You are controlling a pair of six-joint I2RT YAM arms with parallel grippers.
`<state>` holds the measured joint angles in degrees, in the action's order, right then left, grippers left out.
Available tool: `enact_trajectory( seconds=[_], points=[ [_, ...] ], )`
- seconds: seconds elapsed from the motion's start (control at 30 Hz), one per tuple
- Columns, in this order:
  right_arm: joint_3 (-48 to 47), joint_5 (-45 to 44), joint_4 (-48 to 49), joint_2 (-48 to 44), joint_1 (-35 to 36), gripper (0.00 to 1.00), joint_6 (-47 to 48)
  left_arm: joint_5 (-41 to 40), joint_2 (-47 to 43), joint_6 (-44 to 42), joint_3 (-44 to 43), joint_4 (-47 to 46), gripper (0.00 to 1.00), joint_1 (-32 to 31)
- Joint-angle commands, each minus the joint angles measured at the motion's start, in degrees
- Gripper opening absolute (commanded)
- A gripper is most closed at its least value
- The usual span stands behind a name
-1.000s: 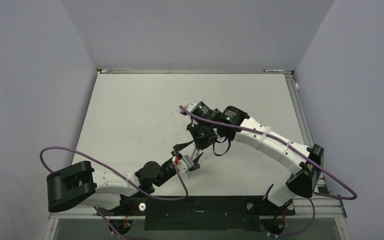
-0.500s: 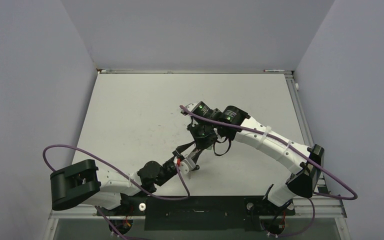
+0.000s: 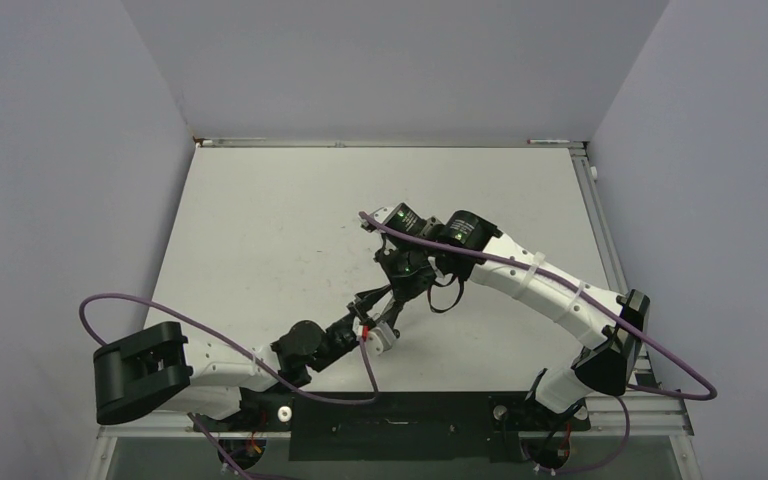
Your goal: Put the keys on the keyring
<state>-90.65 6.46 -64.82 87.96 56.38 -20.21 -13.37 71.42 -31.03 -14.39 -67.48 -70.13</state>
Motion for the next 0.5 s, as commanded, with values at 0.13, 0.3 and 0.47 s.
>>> enact_trajectory(
  seconds=[0.13, 0.3, 0.47],
  points=[
    [-3.1, -0.1, 0.8, -1.5, 0.8, 0.05, -0.6, 0.8, -1.4, -3.4, -3.3, 4.5, 0.31, -0.1],
    [-3.7, -0.4, 0.4, -1.1, 1.0, 0.05, -0.5, 0.4, -0.6, -4.2, -3.8, 5.3, 0.16, -0.4],
    [-3.7, 0.1, 0.6, -1.1, 1.0, 0.05, -0.4, 0.3, -1.0, -2.9, -3.9, 5.5, 0.00, -0.6]
  ],
)
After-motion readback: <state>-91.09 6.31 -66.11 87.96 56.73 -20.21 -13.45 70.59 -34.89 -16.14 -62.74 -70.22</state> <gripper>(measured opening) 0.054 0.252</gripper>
